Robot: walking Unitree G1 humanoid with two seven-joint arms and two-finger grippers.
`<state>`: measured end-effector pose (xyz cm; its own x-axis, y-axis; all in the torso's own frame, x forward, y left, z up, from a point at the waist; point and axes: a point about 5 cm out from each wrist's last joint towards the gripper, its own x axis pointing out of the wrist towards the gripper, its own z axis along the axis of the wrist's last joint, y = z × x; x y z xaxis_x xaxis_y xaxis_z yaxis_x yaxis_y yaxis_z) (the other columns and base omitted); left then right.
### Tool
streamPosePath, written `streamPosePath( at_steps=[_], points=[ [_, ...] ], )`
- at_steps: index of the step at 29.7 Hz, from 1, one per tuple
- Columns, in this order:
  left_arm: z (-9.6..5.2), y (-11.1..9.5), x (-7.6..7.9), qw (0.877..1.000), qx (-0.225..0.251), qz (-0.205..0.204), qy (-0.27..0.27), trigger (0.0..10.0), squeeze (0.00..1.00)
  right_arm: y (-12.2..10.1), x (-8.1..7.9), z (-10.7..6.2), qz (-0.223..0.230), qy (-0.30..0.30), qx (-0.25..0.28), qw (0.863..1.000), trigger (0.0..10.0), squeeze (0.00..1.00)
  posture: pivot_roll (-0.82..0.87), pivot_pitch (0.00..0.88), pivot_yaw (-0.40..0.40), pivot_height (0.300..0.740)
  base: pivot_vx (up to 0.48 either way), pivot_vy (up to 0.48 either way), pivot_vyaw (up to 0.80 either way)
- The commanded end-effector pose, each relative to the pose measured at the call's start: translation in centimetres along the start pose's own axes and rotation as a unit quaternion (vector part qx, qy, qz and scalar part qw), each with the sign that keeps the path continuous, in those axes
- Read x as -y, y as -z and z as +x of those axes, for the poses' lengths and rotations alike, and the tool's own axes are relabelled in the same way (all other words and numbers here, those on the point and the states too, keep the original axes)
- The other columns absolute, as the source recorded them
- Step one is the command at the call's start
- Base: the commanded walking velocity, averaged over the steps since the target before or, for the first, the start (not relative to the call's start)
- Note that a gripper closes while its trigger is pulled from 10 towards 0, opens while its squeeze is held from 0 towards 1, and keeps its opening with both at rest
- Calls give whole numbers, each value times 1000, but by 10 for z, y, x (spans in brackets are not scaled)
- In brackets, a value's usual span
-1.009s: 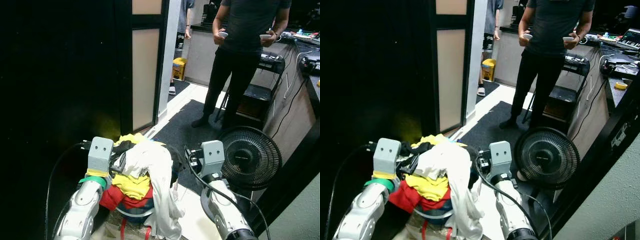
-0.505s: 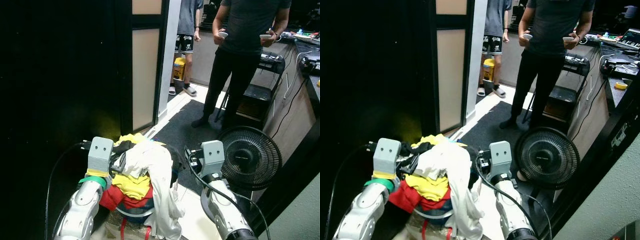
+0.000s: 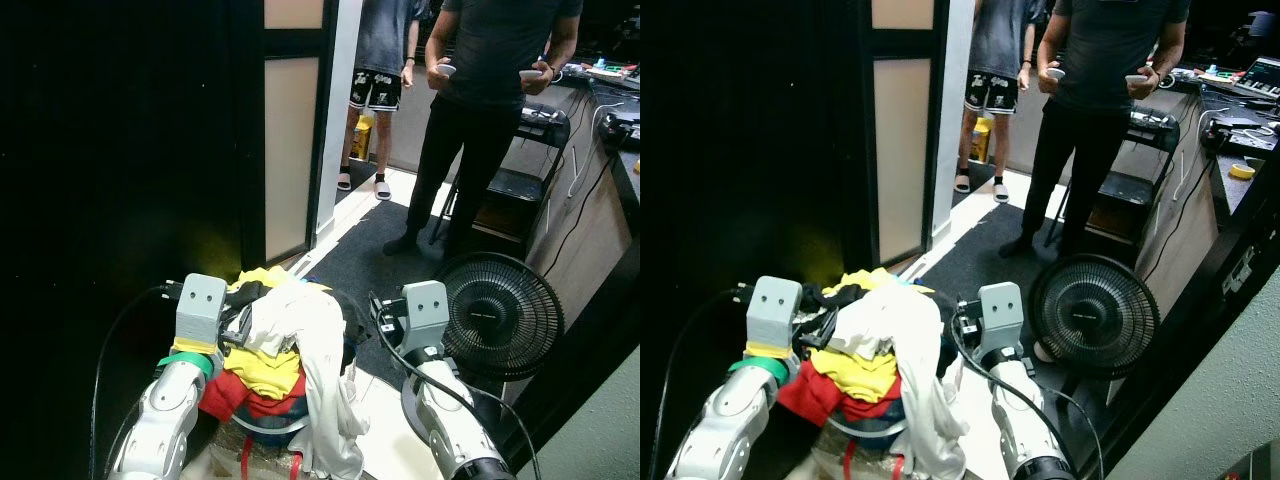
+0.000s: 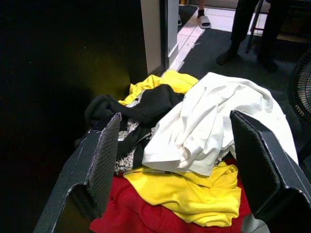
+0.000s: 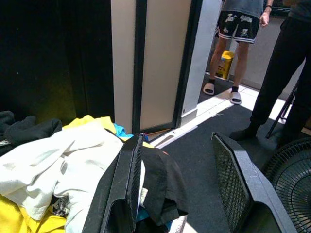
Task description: Clothes washing
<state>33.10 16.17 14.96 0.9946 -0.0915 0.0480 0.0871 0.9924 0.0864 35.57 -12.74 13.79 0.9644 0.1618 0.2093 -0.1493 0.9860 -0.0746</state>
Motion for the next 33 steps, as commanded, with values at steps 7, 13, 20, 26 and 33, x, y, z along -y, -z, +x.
streamPosePath(
  at_steps=[7, 13, 20, 26, 33],
  points=[
    [-17, 21, 2, 999, -39, 3, 15, 10000, 0, 15, -3, -13, 1, -2, -24, 1000, 10000, 0, 6, 19, 14, 740, 0, 0, 0],
    [-38, 50, 15, 996, -83, 9, 40, 10000, 0, 47, -7, -39, -14, -18, -82, 996, 10000, 0, 9, 18, 13, 740, 0, 0, 0],
    [-39, 58, 16, 995, -95, 11, 34, 10000, 0, 41, -10, -35, -8, -17, -71, 997, 10000, 0, 5, 17, 15, 740, 0, 0, 0],
    [-21, 39, 7, 998, -67, 18, 12, 10000, 0, 23, -7, -19, -2, -6, -38, 999, 10000, 0, 3, 11, 14, 740, 0, 0, 0],
    [-19, 35, 5, 998, -58, 19, 8, 10000, 0, 22, -7, -18, -5, -6, -35, 999, 10000, 0, 1, 16, 15, 740, 0, 0, 0]
  ],
)
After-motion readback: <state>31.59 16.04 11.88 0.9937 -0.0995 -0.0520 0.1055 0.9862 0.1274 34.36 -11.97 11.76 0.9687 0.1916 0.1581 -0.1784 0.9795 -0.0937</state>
